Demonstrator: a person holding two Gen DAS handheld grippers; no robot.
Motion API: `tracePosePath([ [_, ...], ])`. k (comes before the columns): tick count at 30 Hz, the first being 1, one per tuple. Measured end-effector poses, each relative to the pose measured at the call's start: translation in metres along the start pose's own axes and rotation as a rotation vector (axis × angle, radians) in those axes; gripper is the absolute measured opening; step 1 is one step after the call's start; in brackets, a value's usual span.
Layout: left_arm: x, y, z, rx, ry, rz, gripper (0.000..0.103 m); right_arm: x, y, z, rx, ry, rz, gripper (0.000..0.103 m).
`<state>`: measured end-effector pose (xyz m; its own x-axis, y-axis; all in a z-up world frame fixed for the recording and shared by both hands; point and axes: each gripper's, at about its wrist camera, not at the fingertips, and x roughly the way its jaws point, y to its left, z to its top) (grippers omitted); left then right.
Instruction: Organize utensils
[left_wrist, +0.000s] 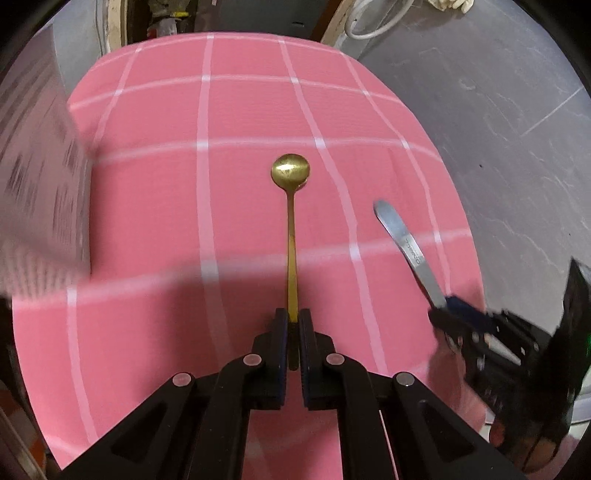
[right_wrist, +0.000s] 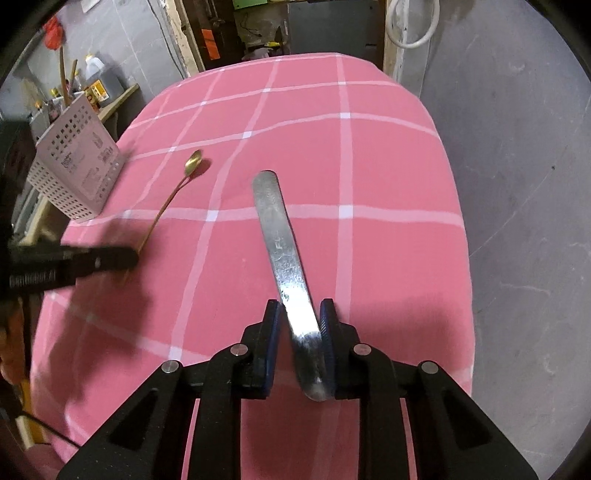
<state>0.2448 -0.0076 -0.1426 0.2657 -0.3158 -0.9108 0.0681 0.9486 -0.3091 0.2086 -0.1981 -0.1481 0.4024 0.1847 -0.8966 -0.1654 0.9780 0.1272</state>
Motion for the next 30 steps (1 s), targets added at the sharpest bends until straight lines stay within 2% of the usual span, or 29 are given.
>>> tracePosePath([
  [3,-0.001,0.004,-0.017,-0.035,0.038,-0.038,0.006,0.006,-0.009,0.003,-0.005,0.014,0.061,0.023],
  [5,-0.002,0.005,-0.023,-0.037,0.04,-0.059,0.006,0.008,-0.016,0.007,-0.005,0.018,0.129,0.035],
  [6,-0.004,0.006,-0.025,-0.038,0.034,-0.067,0.006,0.009,-0.015,0.009,-0.01,0.017,0.142,0.037],
  [10,-0.007,0.01,-0.024,-0.06,0.018,-0.082,0.006,0.016,-0.02,0.033,-0.086,0.014,0.189,0.038],
  [12,-0.009,0.01,-0.02,-0.056,0.002,-0.076,0.007,0.026,-0.02,0.046,-0.119,0.047,0.211,0.038],
  [16,-0.003,0.021,-0.003,-0.06,-0.005,-0.092,0.008,0.041,-0.01,0.064,-0.188,0.094,0.22,0.032],
  [20,0.008,0.02,0.011,-0.04,0.025,-0.131,0.008,0.045,-0.004,0.071,-0.239,0.133,0.229,0.03],
  [25,0.012,0.031,0.019,-0.084,0.058,-0.194,0.008,0.043,-0.002,0.072,-0.282,0.165,0.215,0.029],
  [27,0.013,0.032,0.019,-0.11,0.069,-0.211,0.008,0.044,0.001,0.073,-0.302,0.168,0.187,0.027],
  [29,0.017,0.031,0.022,-0.139,0.082,-0.227,0.008,0.041,0.003,0.072,-0.302,0.161,0.156,0.016],
  [30,0.02,0.028,0.025,-0.149,0.086,-0.231,0.008,0.04,0.0,0.073,-0.292,0.16,0.166,0.016],
])
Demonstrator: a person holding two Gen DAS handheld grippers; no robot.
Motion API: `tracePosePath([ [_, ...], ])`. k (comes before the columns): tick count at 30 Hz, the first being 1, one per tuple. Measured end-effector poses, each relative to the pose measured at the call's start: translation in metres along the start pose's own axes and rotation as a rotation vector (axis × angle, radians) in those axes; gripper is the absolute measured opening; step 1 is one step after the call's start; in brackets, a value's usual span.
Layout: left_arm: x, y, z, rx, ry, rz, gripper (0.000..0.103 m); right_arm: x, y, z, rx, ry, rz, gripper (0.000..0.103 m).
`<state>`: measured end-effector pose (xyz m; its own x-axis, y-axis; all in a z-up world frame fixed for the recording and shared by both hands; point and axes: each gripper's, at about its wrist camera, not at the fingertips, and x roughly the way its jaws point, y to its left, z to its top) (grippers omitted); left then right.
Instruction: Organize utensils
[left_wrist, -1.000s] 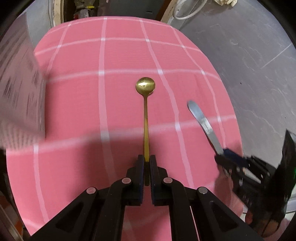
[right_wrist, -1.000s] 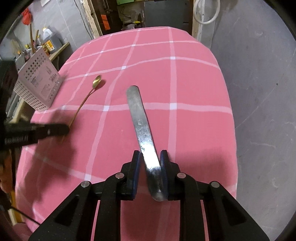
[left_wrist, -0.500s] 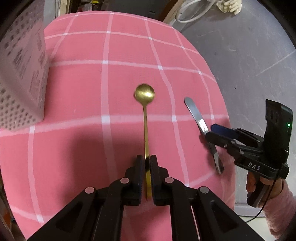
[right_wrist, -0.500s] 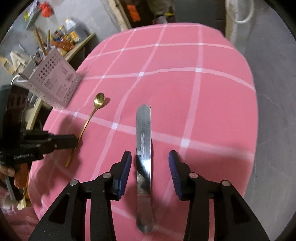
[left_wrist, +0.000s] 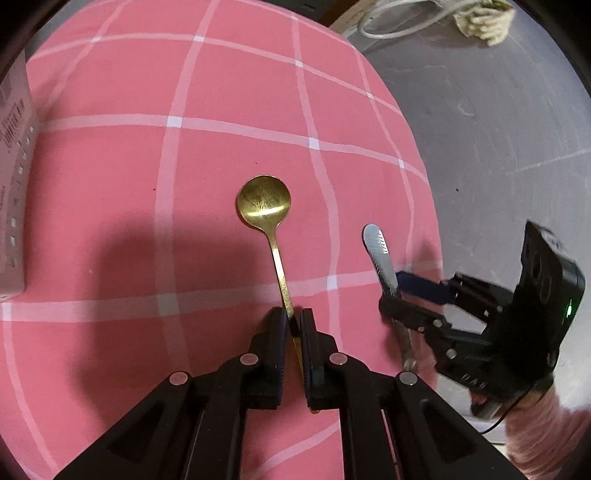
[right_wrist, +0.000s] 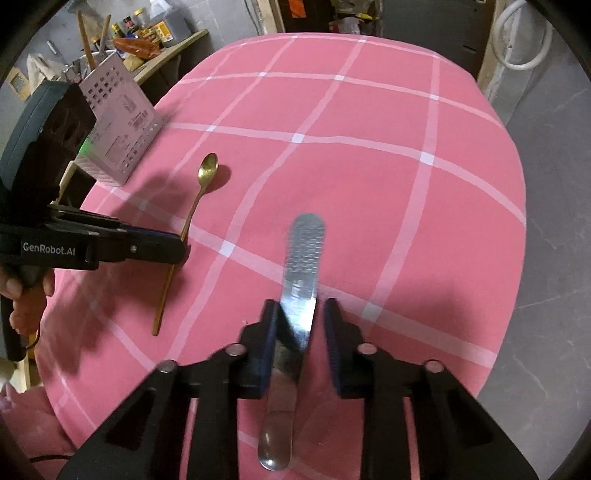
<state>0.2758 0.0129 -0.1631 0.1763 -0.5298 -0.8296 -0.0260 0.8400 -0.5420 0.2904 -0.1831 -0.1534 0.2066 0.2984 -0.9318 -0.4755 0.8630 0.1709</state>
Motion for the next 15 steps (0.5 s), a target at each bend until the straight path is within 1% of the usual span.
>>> tracePosePath([
  [3,0.0,0.003,0.0,-0.032,0.01,-0.01,0.008,0.0,-0.006,-0.003,0.051,0.007,0.054,0.014],
  [7,0.004,-0.003,0.003,-0.027,-0.001,-0.005,0.006,-0.006,-0.006,-0.01,0.09,-0.011,0.072,0.014],
  [12,0.01,-0.009,0.005,-0.032,-0.014,-0.015,0.005,-0.013,-0.008,-0.026,0.152,-0.02,0.092,0.014],
  [15,0.01,-0.016,0.004,-0.004,-0.004,-0.007,0.005,-0.017,-0.014,-0.037,0.205,-0.024,0.105,0.014],
])
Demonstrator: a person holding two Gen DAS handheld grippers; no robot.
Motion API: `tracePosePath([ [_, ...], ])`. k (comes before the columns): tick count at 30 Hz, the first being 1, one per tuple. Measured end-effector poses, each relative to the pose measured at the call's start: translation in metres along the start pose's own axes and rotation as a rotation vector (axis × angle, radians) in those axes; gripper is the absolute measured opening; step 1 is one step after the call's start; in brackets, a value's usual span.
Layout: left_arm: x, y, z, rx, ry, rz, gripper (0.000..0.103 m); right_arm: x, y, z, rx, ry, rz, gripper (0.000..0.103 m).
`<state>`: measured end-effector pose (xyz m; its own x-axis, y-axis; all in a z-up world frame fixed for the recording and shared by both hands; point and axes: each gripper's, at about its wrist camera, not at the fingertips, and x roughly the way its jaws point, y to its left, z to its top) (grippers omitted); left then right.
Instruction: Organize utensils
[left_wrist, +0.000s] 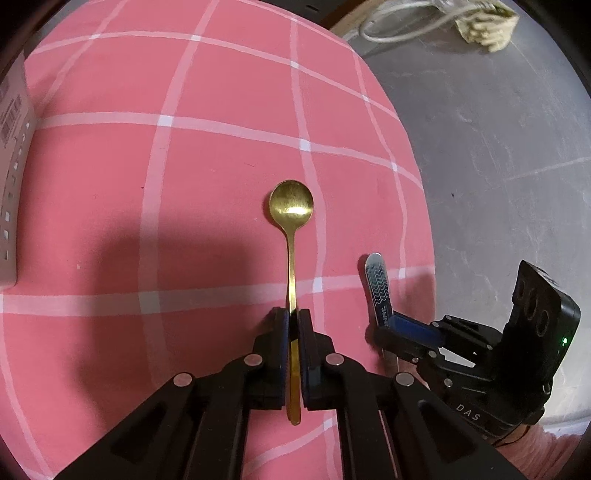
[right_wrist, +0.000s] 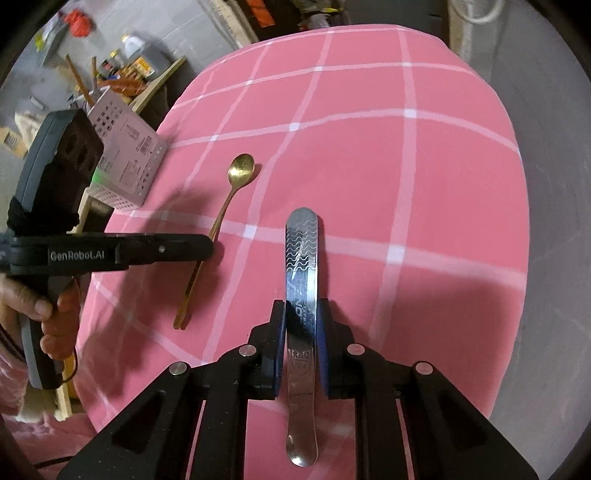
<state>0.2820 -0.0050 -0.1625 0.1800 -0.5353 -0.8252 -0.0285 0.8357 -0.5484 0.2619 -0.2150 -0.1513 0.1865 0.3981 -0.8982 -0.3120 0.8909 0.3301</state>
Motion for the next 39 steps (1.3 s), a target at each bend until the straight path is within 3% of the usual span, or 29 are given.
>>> tracePosePath([
  [6,0.008,-0.013,-0.006,0.085,0.06,0.064,0.005,0.009,-0.013,-0.008,0.105,0.026,0.086,0.014],
  [13,0.014,-0.011,0.006,0.111,0.155,0.02,0.006,0.02,-0.014,-0.003,0.119,0.055,0.158,0.013],
  [14,0.015,-0.01,0.008,0.107,0.162,0.01,0.006,0.021,-0.012,-0.003,0.106,0.059,0.144,0.008],
  [20,0.015,-0.008,0.009,0.106,0.184,-0.015,0.005,0.021,0.009,-0.004,0.043,0.042,0.074,0.002],
  [24,0.013,-0.013,0.002,0.134,0.152,0.013,0.005,0.014,0.012,-0.007,0.059,0.018,0.075,0.001],
  [29,0.006,-0.007,-0.013,0.104,0.136,-0.018,0.004,0.01,0.01,-0.018,0.113,0.012,0.088,0.001],
  [32,0.0,-0.006,-0.024,0.097,0.117,-0.021,0.004,0.0,0.006,-0.025,0.167,-0.051,0.112,0.001],
  [35,-0.022,-0.007,-0.035,0.101,0.023,-0.057,0.003,-0.015,0.008,-0.025,0.188,-0.153,0.131,0.001],
  [39,-0.072,-0.016,-0.048,0.147,-0.178,-0.072,0.002,-0.046,0.025,-0.017,0.166,-0.338,0.159,0.001],
])
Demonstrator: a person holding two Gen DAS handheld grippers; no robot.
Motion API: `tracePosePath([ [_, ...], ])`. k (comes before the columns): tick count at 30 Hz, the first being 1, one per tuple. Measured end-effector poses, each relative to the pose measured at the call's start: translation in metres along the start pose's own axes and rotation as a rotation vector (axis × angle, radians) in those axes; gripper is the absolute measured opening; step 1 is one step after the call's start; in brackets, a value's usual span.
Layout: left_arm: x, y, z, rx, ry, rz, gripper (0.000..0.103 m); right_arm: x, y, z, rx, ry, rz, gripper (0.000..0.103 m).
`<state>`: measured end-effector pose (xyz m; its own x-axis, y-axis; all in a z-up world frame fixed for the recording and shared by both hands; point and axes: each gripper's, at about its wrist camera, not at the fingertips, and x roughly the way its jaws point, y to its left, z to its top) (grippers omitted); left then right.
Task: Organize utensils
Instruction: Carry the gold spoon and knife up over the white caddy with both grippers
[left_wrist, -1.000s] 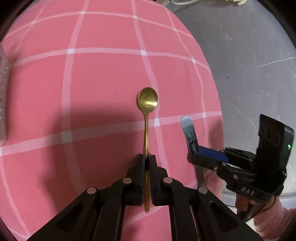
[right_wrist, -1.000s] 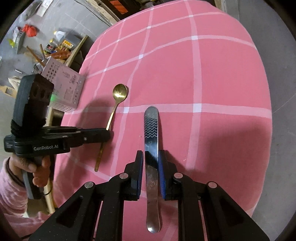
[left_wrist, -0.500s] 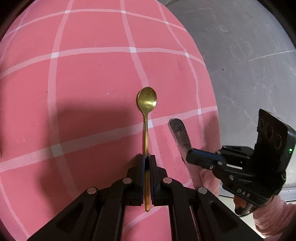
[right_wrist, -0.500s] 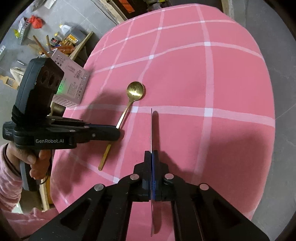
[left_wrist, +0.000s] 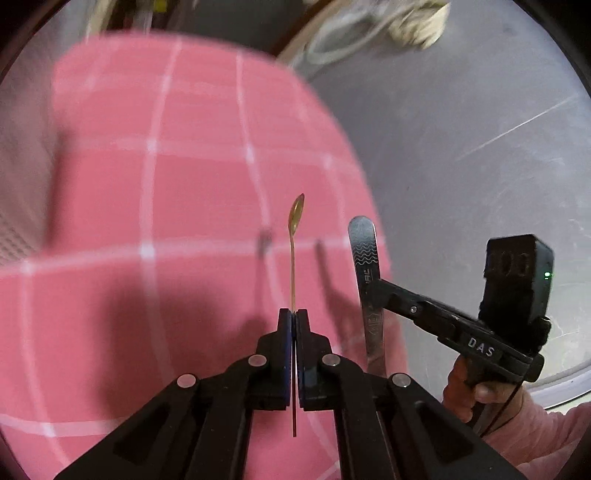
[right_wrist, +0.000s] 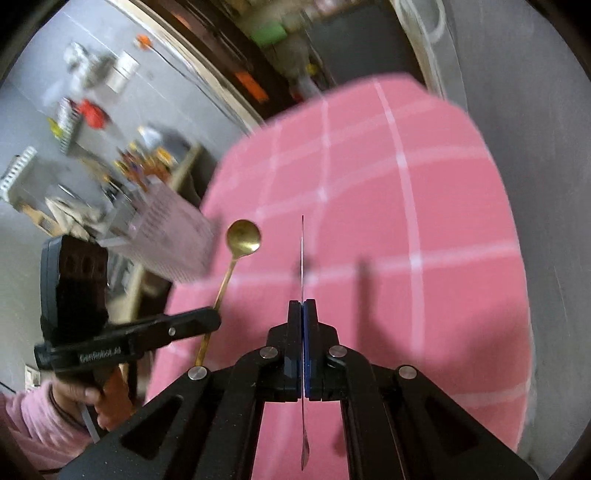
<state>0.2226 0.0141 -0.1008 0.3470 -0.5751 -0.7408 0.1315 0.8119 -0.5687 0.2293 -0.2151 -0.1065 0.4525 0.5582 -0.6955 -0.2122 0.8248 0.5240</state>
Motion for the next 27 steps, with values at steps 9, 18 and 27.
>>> tracePosePath([
  [9,-0.092,-0.008,0.014,0.041,-0.291,0.01,0.002,-0.013,0.07,0.034,-0.126,-0.204,0.126,0.001],
  [18,-0.186,0.015,0.051,0.046,-0.635,0.026,0.002,-0.004,0.158,0.084,-0.164,-0.439,0.342,0.001],
  [27,-0.187,0.072,0.08,0.008,-0.806,-0.009,0.002,0.045,0.222,0.1,-0.225,-0.545,0.348,0.001],
])
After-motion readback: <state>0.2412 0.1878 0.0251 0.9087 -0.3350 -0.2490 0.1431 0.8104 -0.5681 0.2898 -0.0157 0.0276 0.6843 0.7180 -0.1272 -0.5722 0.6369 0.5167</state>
